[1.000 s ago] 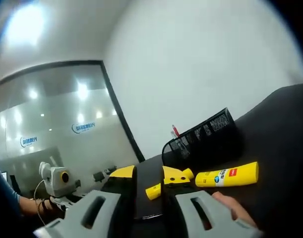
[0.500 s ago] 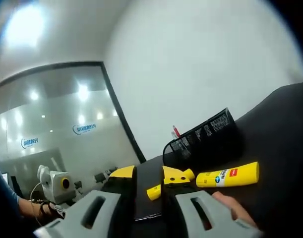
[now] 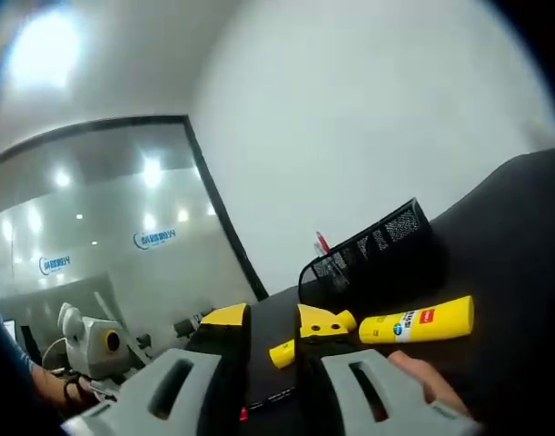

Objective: Pick up pens and glue sticks and place them into the holder.

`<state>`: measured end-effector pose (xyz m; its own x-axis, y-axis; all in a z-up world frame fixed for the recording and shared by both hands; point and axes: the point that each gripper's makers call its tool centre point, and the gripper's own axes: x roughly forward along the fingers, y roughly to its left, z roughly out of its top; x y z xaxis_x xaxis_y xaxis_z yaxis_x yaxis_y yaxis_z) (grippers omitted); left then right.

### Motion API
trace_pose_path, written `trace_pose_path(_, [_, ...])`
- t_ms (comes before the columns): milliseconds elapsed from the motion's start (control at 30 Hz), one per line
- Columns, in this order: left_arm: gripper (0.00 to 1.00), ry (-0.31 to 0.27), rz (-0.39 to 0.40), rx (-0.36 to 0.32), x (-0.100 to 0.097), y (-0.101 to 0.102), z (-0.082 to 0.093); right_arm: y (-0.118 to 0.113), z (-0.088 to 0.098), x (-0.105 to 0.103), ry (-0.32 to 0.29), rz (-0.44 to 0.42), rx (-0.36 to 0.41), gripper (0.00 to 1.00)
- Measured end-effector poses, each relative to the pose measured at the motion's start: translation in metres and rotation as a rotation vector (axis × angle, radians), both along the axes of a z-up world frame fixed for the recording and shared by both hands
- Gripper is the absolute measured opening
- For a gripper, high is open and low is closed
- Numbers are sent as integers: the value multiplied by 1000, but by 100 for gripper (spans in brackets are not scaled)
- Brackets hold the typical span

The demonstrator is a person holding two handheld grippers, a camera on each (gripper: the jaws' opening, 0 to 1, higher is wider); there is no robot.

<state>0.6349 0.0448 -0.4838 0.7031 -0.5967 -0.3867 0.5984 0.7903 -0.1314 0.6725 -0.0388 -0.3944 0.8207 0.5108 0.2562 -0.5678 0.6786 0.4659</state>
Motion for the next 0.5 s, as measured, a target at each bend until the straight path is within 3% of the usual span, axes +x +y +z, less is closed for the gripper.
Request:
trace_pose_path(300, [19,-30,-44,-19,-9,-8,1,-2,2,-3,16,-6,46,17])
trace_pose_path(367, [19,0,-58,-5,-10,-7,-4,-2,1,-3,21,-9,46,17])
trace_pose_path(500, [19,4,-73,-31,-11,-9,-4,1,0,-3,22,-11,30,17])
